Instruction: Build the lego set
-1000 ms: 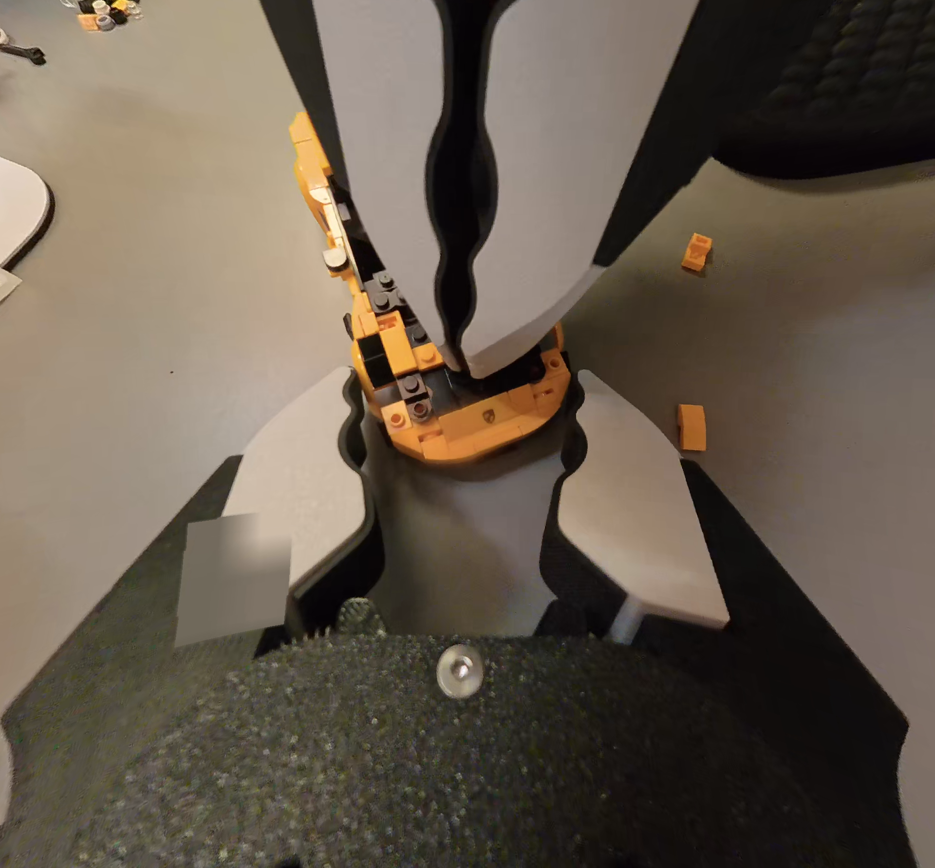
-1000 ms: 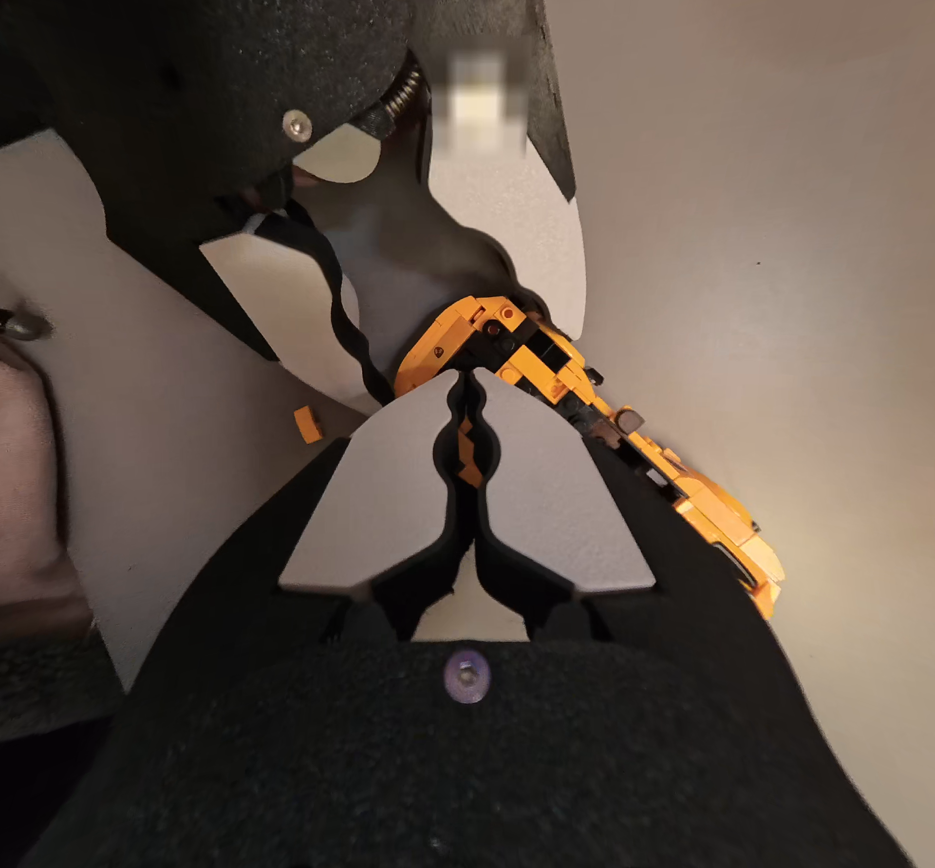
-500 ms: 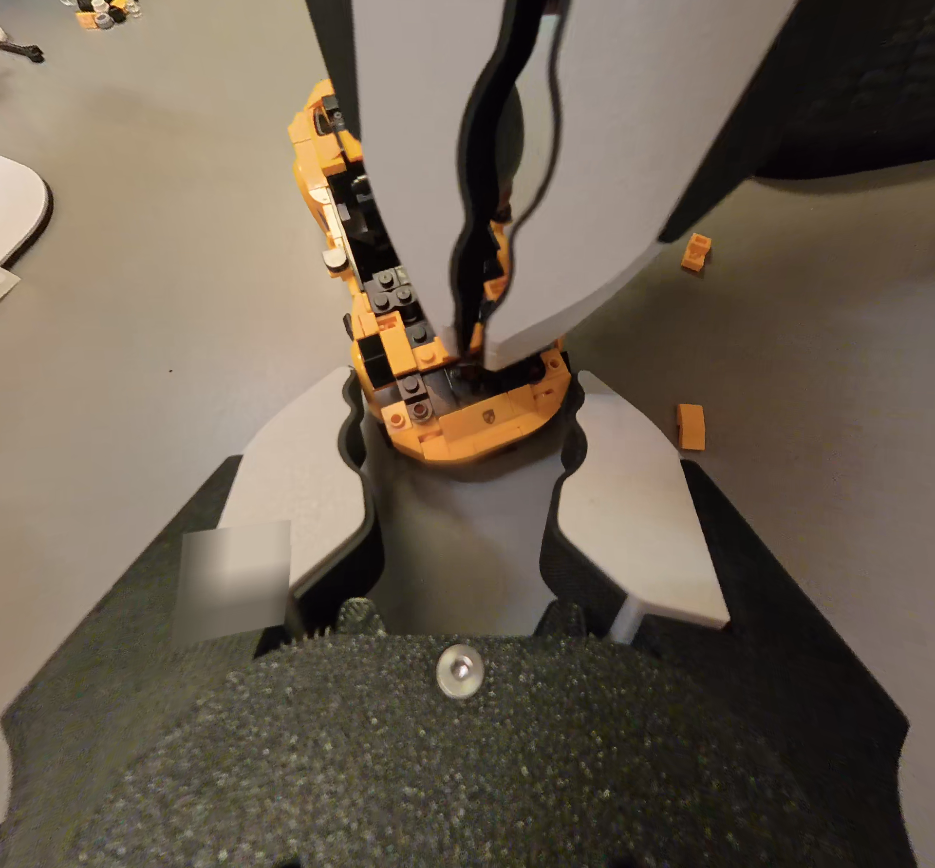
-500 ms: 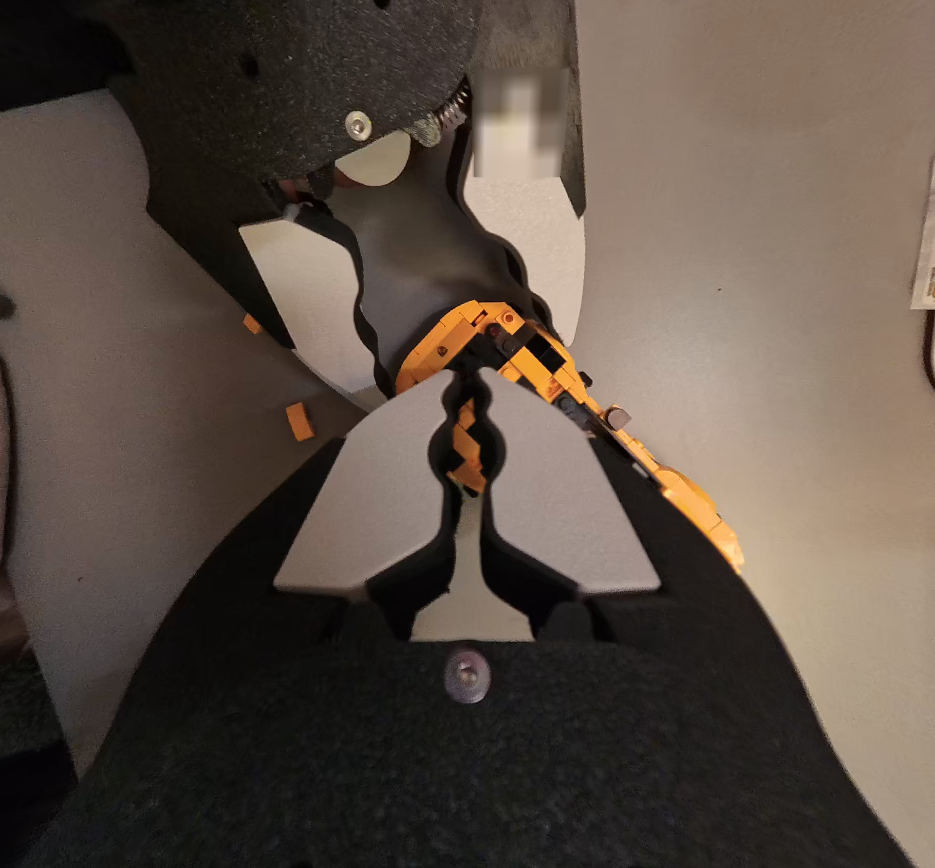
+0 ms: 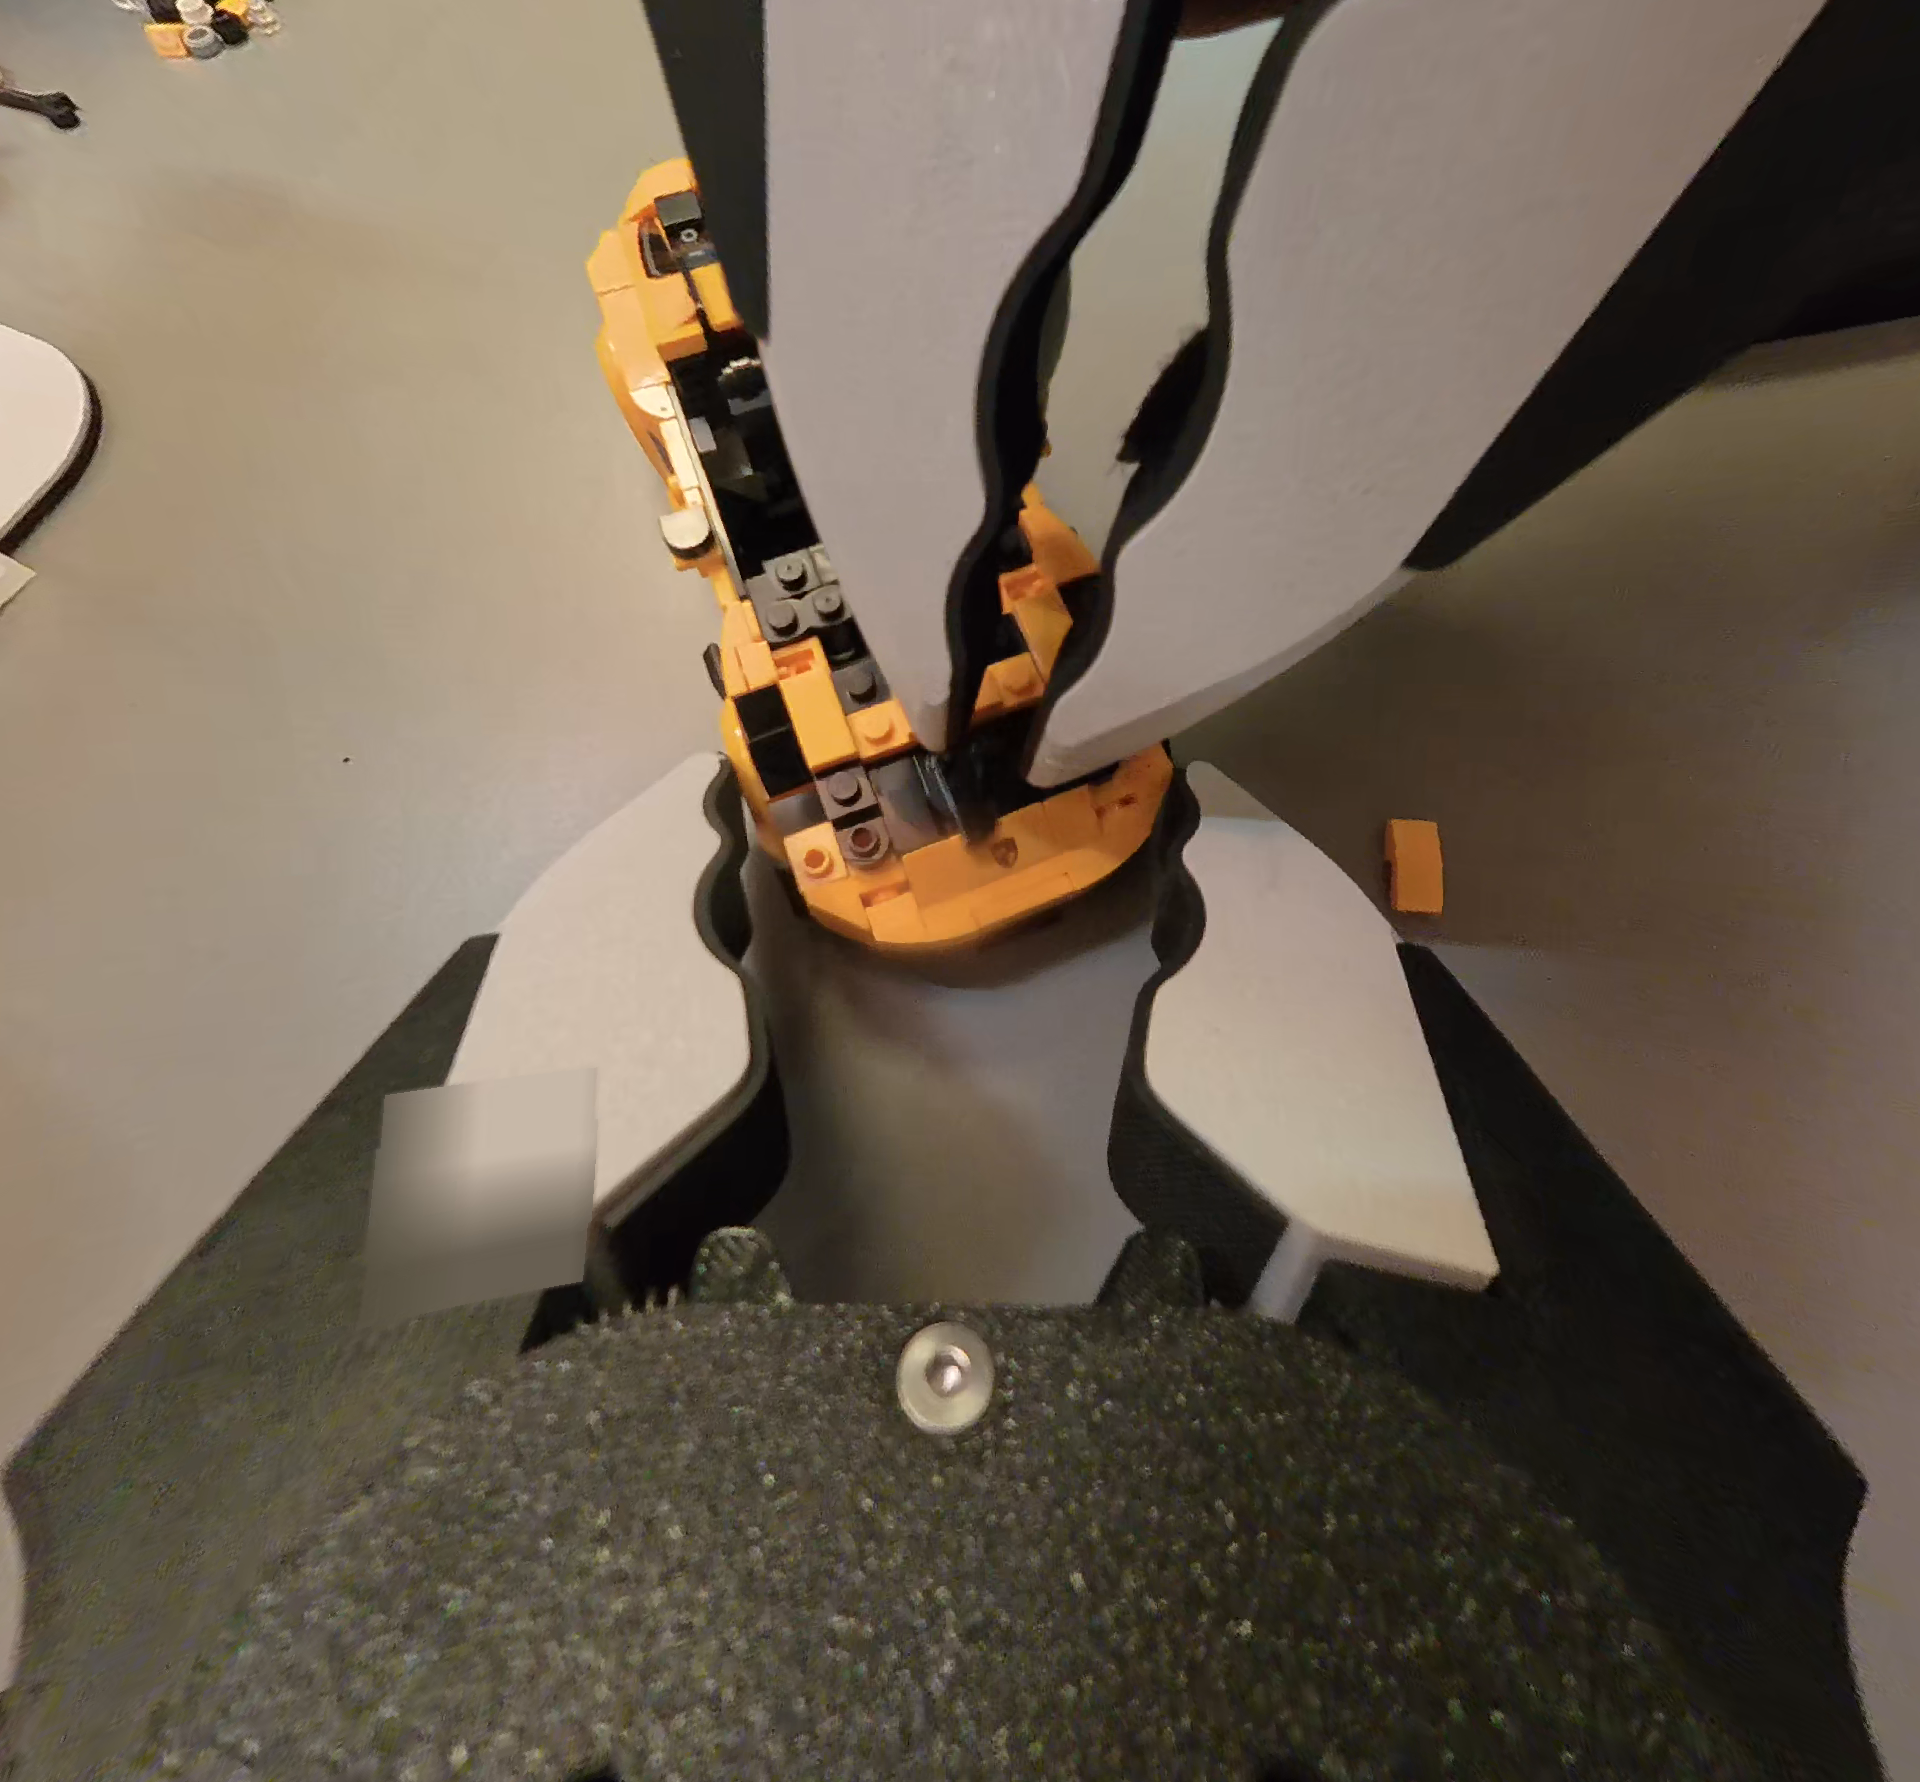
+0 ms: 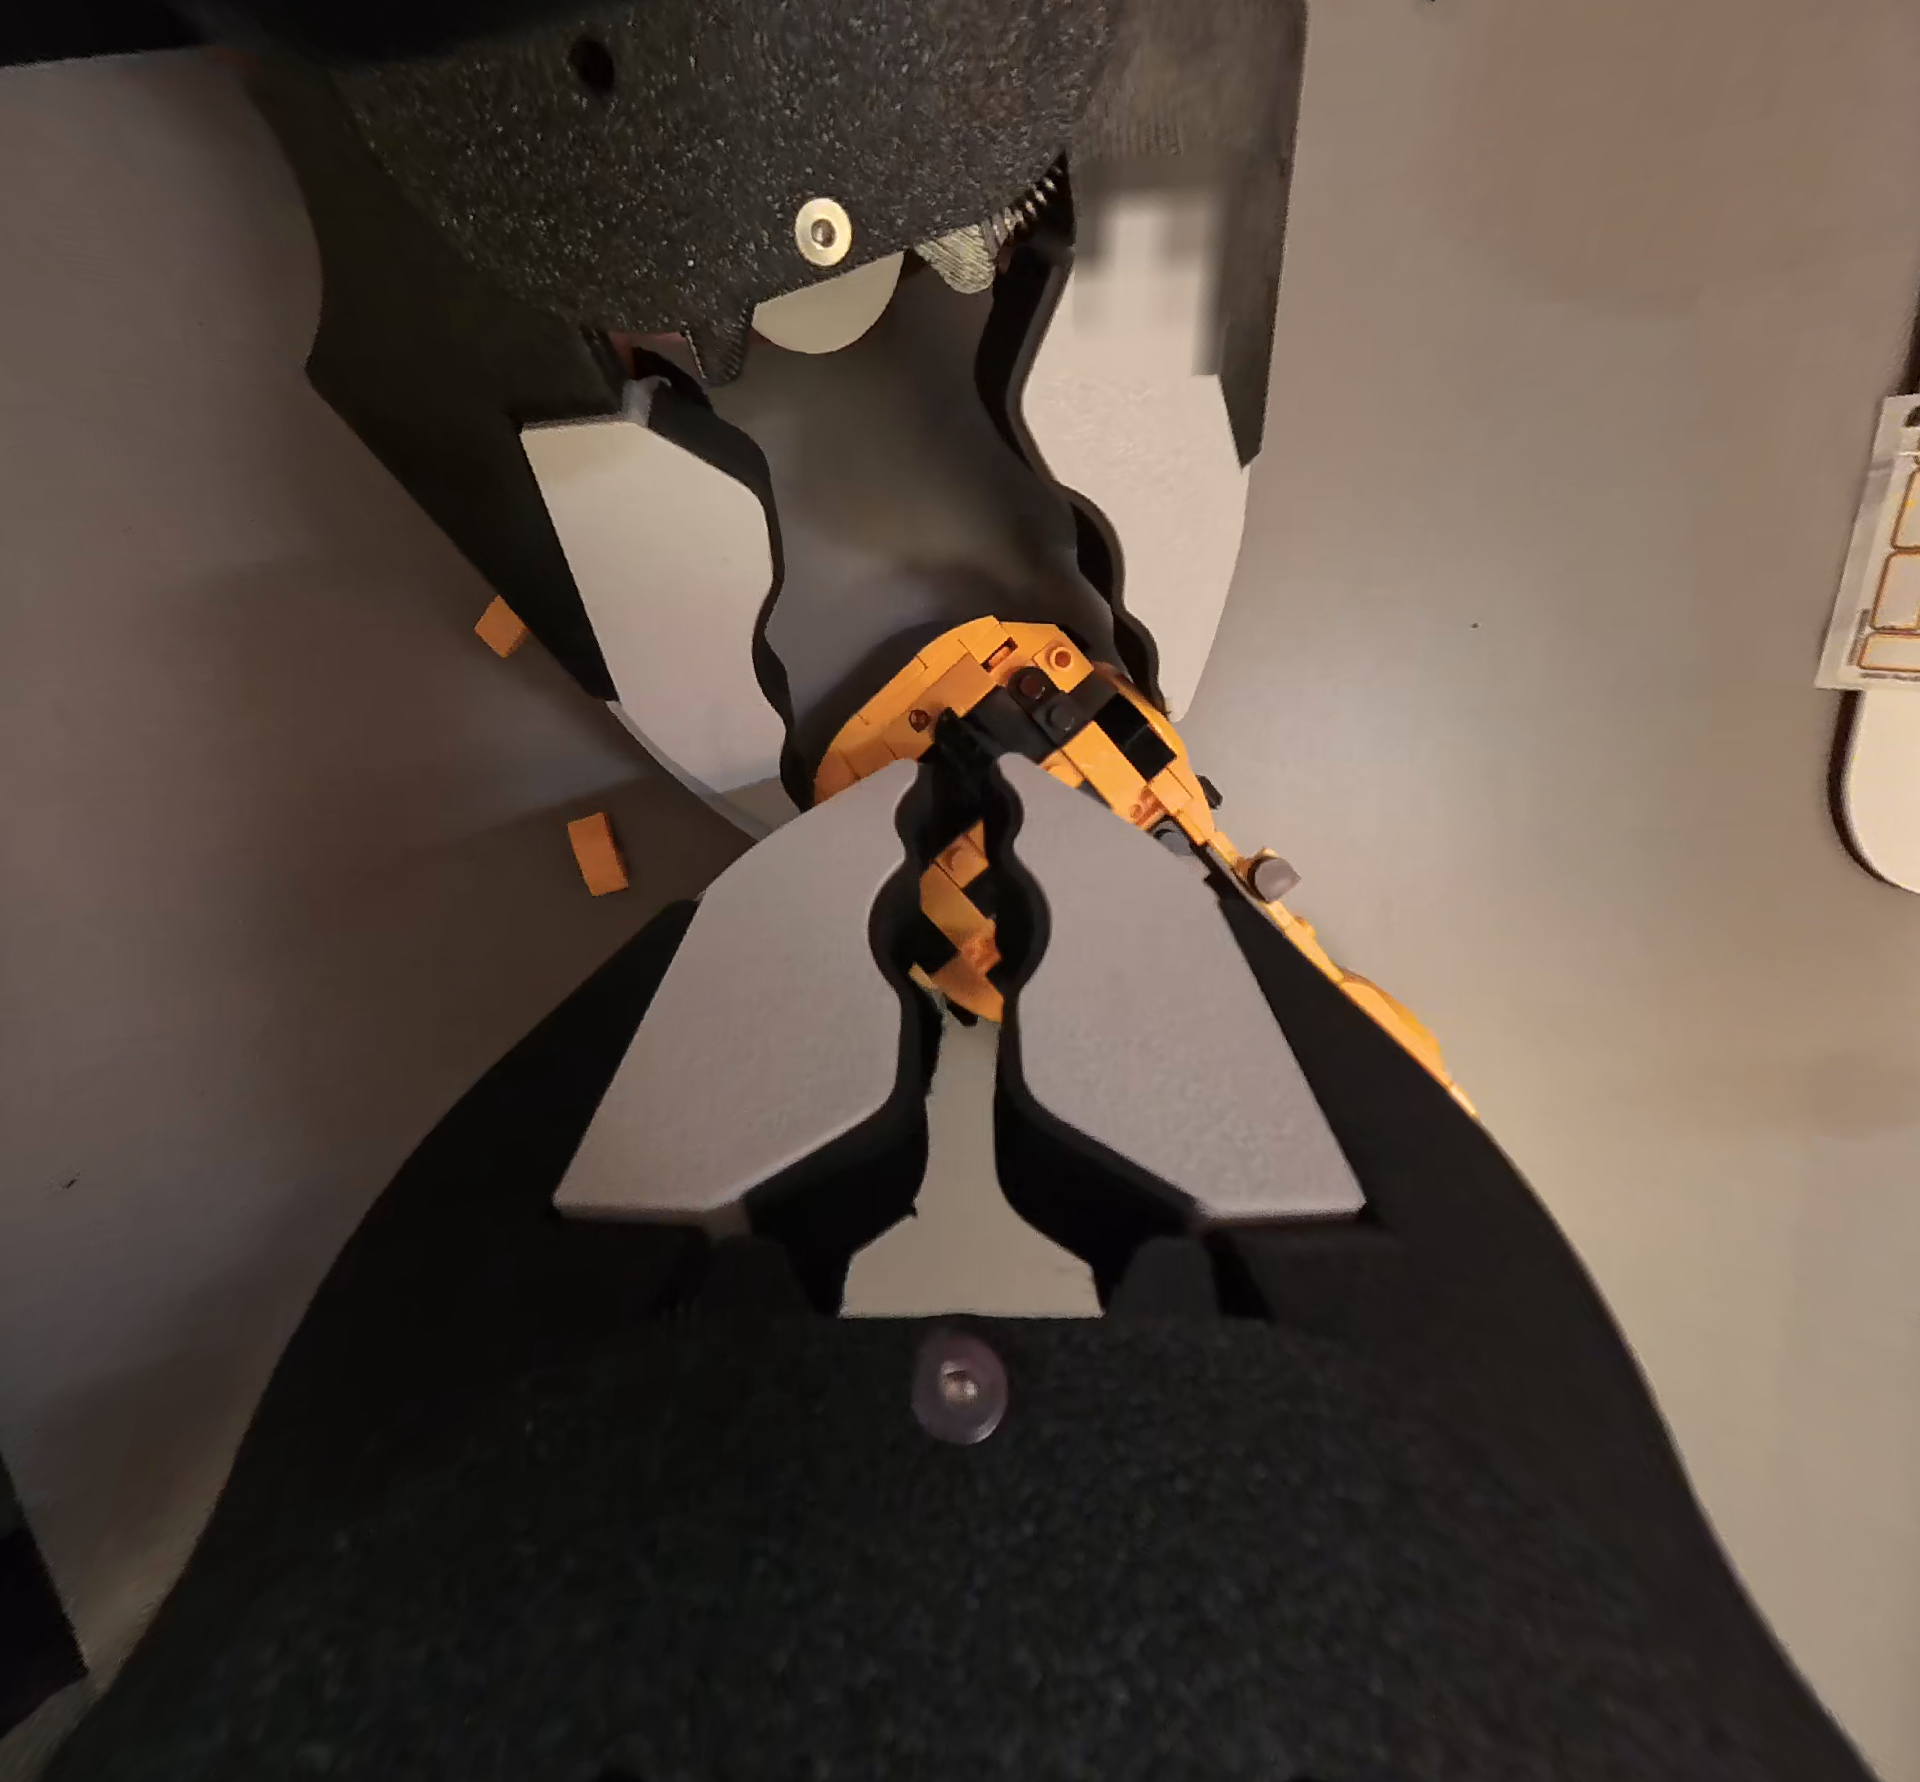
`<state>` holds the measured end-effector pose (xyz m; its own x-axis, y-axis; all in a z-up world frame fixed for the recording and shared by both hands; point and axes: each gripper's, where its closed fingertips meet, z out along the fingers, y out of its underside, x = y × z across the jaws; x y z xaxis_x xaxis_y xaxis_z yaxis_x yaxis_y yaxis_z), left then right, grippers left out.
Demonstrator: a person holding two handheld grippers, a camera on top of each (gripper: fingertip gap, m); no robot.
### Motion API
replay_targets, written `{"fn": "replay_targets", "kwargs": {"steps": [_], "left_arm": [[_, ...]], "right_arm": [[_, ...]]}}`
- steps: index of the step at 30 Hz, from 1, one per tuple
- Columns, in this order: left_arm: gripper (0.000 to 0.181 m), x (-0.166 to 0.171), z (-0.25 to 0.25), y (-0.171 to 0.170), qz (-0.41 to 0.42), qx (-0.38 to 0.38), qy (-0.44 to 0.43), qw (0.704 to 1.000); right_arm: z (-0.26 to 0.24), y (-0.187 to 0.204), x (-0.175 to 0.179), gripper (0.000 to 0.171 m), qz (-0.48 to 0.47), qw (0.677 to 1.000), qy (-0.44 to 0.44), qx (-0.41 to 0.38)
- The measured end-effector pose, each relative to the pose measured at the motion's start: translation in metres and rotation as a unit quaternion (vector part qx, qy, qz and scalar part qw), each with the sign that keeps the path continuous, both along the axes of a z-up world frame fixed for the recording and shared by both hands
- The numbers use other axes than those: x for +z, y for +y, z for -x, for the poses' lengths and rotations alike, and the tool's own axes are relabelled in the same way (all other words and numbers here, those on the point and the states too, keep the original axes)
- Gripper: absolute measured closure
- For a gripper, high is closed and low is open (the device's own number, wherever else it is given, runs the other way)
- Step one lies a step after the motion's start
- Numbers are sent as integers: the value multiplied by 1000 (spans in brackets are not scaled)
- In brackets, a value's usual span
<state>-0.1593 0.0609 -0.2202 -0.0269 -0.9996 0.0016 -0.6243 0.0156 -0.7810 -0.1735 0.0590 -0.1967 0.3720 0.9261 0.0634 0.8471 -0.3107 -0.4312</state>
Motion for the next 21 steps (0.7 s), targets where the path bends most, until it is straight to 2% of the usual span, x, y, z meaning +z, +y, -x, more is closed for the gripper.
{"fn": "replay_targets", "kwargs": {"steps": [7, 10, 13, 17, 21], "left_arm": [[107, -1, 3, -1, -3, -12, 3, 1000], [108, -1, 4, -1, 0, -15, 4, 1000], [109, -2, 6, -1, 6, -18, 7, 1000], [113, 0, 10, -2, 18, -28, 1, 999], [117, 6, 14, 1, 18, -29, -15, 999]], "right_arm": [[6, -1, -5, 158, 4, 997, -21, 71], [9, 0, -6, 161, 21, 995, -23, 96], [4, 1, -7, 171, 46, 994, -26, 96], [4, -2, -6, 171, 46, 995, 1, 84], [4, -2, 10, 171, 31, 995, 85, 39]]}}
